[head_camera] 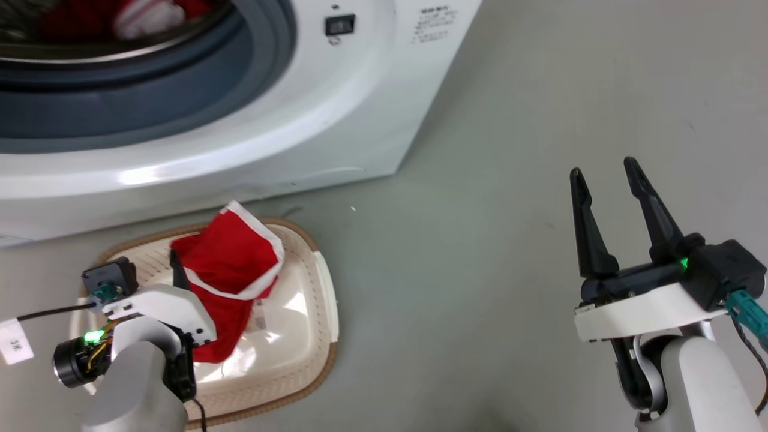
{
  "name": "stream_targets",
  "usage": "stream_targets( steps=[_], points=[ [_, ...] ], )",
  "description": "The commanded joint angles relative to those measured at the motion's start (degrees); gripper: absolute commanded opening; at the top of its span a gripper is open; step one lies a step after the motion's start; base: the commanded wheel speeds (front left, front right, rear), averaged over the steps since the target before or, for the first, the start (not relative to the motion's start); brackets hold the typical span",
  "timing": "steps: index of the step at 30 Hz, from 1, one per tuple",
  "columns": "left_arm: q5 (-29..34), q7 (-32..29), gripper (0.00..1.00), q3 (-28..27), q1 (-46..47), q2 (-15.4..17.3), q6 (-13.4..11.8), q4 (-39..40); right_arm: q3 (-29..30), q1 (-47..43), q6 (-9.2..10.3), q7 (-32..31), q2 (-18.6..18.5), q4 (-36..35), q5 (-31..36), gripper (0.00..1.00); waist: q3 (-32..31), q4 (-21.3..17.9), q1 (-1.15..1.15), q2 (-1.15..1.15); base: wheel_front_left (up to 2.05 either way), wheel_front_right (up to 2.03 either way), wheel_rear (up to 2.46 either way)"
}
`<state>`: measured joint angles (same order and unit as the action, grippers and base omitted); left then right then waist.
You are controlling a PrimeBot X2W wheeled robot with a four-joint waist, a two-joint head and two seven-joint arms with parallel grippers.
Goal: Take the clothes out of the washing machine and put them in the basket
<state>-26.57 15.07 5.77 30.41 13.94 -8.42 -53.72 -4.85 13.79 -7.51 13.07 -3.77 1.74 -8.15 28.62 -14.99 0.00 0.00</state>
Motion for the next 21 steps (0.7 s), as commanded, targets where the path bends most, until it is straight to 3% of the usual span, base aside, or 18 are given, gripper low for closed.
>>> stream_targets(
  steps=[1,13,21],
  points=[
    [0.76,0.13,1.00,-0.28,-1.16,-0.32,-0.23,1.38,0.13,-0.84,0.04,-0.27,0.08,-0.43,0.29,1.00,-3.11,2.35,0.00,0.00,0.00,0.00,0.00],
    [9.62,0.14,1.00,-3.31,-8.24,-3.35,0.19,20.20,0.88,-5.07,0.04,-3.36,0.58,-3.85,1.64,1.00,-9.32,4.98,0.00,0.00,0.00,0.00,0.00],
    [11.43,0.01,1.00,-4.04,-3.33,-0.60,1.81,20.01,0.25,-5.78,0.04,-3.50,0.86,-4.83,0.50,1.00,-9.20,2.19,0.00,0.00,0.00,0.00,0.00]
  ],
)
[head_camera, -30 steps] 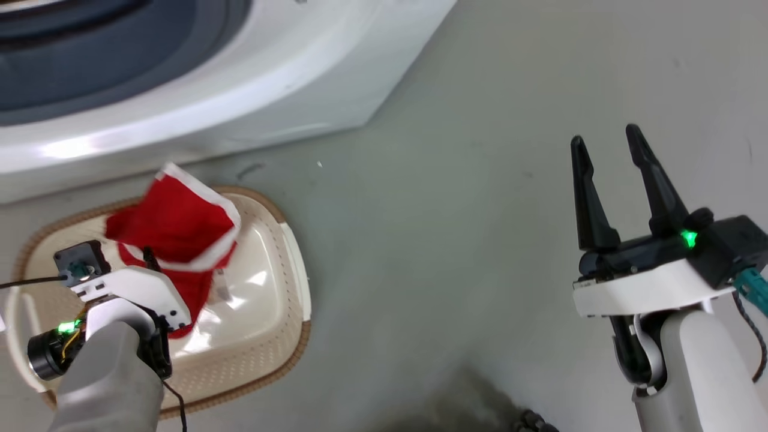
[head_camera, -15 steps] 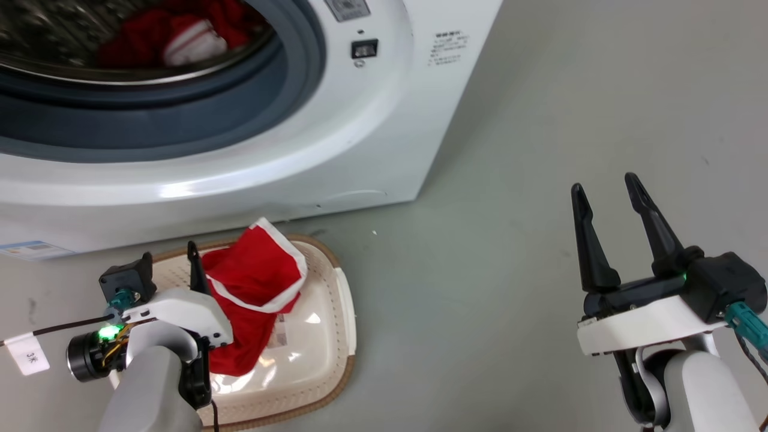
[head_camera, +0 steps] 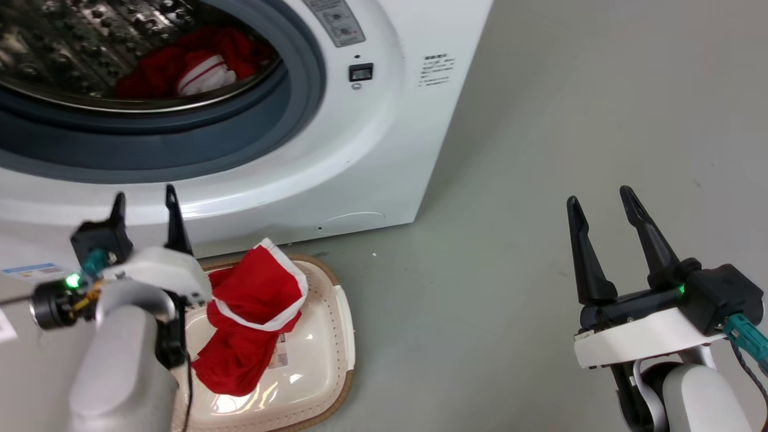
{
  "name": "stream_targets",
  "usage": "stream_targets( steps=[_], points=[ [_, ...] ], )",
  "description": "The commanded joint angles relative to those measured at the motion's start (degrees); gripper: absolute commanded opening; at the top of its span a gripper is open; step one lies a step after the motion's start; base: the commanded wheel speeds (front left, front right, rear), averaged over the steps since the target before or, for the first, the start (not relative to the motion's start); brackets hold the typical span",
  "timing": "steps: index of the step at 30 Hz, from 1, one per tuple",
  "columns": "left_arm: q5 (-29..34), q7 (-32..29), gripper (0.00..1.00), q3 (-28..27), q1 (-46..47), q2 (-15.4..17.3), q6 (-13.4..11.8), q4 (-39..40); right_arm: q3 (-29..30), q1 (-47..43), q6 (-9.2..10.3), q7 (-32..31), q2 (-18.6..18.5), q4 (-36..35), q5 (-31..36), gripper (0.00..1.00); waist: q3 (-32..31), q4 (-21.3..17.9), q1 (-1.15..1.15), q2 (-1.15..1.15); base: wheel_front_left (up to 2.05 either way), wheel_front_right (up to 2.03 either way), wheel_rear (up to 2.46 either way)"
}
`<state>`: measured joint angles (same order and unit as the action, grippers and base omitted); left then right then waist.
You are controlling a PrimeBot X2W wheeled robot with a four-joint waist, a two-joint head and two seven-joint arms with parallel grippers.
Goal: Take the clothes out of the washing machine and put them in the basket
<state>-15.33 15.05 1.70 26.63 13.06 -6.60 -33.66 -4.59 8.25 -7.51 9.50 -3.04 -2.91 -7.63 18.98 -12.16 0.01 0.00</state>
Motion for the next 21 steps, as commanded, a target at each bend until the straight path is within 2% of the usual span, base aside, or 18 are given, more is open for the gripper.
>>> stream_targets(
  steps=[1,12,21],
  points=[
    [0.21,-0.39,1.00,0.01,1.55,0.88,0.22,-0.70,-0.11,-0.15,0.04,0.19,0.14,-0.16,-0.26,1.00,0.76,-1.26,-0.01,0.00,0.00,0.00,0.00],
    [0.88,-8.17,1.00,-0.38,15.84,9.59,1.96,-5.71,-1.43,2.00,0.04,2.73,0.21,2.11,-4.27,1.00,7.04,-8.98,-0.01,0.00,0.00,0.00,0.00],
    [2.38,-19.15,1.00,0.74,25.88,16.56,3.01,-6.53,-3.77,4.51,0.04,4.78,0.22,5.22,-7.49,1.00,13.07,-14.12,-0.01,0.00,0.00,0.00,0.00]
  ],
)
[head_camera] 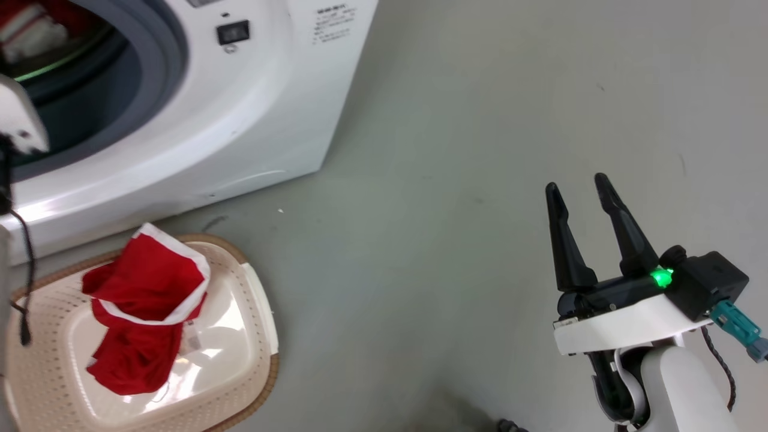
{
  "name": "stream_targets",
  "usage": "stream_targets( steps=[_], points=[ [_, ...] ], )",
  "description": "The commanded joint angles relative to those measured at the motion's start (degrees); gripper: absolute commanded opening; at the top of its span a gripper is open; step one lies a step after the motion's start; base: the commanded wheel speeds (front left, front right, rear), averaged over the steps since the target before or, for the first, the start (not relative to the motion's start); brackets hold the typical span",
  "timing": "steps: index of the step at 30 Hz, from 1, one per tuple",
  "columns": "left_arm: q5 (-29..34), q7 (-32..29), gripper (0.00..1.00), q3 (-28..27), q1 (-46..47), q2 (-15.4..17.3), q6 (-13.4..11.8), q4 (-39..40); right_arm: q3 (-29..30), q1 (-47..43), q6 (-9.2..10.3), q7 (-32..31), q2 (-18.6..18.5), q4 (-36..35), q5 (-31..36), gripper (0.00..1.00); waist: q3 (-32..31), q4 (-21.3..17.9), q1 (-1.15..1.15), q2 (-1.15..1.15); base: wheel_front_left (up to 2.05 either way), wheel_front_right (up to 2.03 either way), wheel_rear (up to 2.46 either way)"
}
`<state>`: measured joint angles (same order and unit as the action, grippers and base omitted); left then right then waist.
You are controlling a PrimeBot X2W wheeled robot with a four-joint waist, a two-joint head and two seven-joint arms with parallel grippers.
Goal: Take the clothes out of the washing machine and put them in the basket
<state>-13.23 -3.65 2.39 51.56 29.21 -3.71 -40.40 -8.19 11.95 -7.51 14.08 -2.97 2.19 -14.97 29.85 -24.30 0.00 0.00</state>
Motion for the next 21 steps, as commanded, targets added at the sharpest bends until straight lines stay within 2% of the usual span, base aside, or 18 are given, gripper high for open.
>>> stream_targets(
  steps=[1,7,13,17,21],
  points=[
    [0.44,-1.80,1.00,0.16,2.12,1.23,0.22,0.24,-0.44,1.09,0.04,0.43,0.15,0.49,-0.48,1.00,2.87,-2.47,0.00,0.00,0.00,0.00,0.00],
    [0.95,-10.96,1.00,0.52,9.25,5.55,0.65,1.74,-2.16,2.77,0.04,1.00,0.15,1.95,-2.42,1.00,7.25,-4.70,0.00,0.00,0.00,0.00,0.00],
    [2.14,-19.79,1.00,1.36,14.83,8.87,-0.17,4.28,-4.46,4.76,0.04,1.16,0.15,2.85,-4.34,1.00,10.62,-6.92,0.00,0.00,0.00,0.00,0.00],
    [3.18,-25.37,1.00,2.49,17.69,10.19,-0.44,5.48,-5.37,5.02,0.04,1.15,0.14,2.66,-5.58,1.00,12.38,-8.23,0.00,0.00,0.00,0.00,0.00],
    [3.97,-30.10,1.00,4.03,20.77,9.69,-0.84,5.95,-5.69,4.48,0.04,1.10,0.15,2.42,-6.13,1.00,13.67,-8.28,0.00,0.00,0.00,0.00,0.00]
  ],
)
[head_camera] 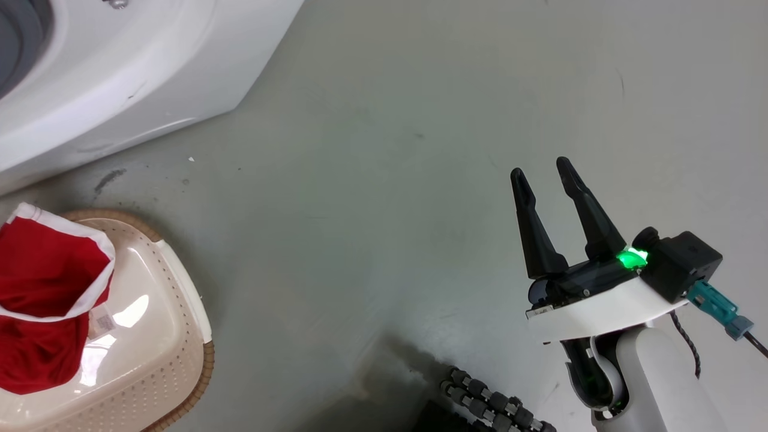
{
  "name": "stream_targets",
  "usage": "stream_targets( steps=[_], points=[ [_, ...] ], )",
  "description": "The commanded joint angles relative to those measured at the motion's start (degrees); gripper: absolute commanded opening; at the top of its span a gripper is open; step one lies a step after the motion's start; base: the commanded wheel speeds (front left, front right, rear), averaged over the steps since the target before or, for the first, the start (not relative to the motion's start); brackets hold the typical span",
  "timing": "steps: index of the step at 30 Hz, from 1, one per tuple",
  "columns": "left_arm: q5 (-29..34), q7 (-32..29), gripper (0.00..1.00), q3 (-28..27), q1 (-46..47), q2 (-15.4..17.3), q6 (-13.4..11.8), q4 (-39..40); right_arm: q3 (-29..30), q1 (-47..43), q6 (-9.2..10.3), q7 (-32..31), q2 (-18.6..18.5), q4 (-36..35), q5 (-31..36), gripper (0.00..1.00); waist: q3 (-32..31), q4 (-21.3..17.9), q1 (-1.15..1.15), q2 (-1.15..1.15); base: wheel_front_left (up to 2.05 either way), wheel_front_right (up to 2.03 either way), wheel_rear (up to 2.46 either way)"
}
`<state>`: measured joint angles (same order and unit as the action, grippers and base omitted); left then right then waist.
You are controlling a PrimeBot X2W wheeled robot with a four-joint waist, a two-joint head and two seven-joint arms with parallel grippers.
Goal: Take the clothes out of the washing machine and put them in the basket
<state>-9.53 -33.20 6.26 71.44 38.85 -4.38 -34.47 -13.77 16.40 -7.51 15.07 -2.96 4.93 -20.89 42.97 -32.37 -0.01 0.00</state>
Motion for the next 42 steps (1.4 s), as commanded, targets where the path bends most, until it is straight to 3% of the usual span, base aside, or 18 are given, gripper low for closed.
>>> stream_targets(
  steps=[1,14,18,19,21,22,29,42],
  points=[
    [0.46,-1.57,1.00,0.58,1.38,-0.10,-0.25,-0.12,-0.12,-0.19,0.04,0.11,0.13,-0.44,-0.29,1.00,0.76,-0.20,0.01,0.00,0.00,0.00,0.00],
    [3.33,-15.20,1.00,5.97,5.21,-0.75,0.05,-3.03,-0.28,-2.71,0.04,0.11,0.13,-2.31,-1.62,1.00,2.76,0.12,0.01,0.00,0.00,0.00,0.00],
    [3.59,-16.55,1.00,6.74,5.03,-1.12,-0.17,-3.55,-0.13,-2.90,0.04,0.11,0.13,-2.69,-1.86,1.00,3.14,0.19,0.01,0.00,0.00,0.00,0.00],
    [3.45,-16.88,0.89,6.77,4.92,-1.20,-0.29,-3.82,-0.11,-3.00,0.04,0.11,0.13,-2.75,-1.97,1.00,3.22,0.20,0.01,0.00,0.00,0.00,0.00],
    [3.30,-16.66,0.12,6.85,4.90,-1.28,-0.60,-3.93,-0.24,-3.14,0.04,0.11,0.13,-2.86,-2.34,1.00,3.37,0.20,0.01,0.00,0.00,0.00,0.00],
    [3.40,-16.17,0.00,6.91,4.90,-1.20,-0.80,-3.98,-0.32,-3.13,0.04,0.11,0.13,-2.90,-2.37,1.00,3.46,0.19,0.01,0.00,0.00,0.00,0.00],
    [4.38,-8.48,0.00,6.64,5.58,-0.18,-3.34,-3.98,-0.52,-2.63,0.04,0.11,0.13,-2.96,-2.93,1.00,3.47,-0.05,0.01,0.00,0.00,0.00,0.00],
    [2.66,14.57,0.00,3.95,5.09,1.22,-5.86,-4.74,-1.42,0.26,0.04,0.12,0.13,-2.15,-3.20,1.00,0.97,-0.54,0.01,0.00,0.00,0.00,0.00]
  ],
)
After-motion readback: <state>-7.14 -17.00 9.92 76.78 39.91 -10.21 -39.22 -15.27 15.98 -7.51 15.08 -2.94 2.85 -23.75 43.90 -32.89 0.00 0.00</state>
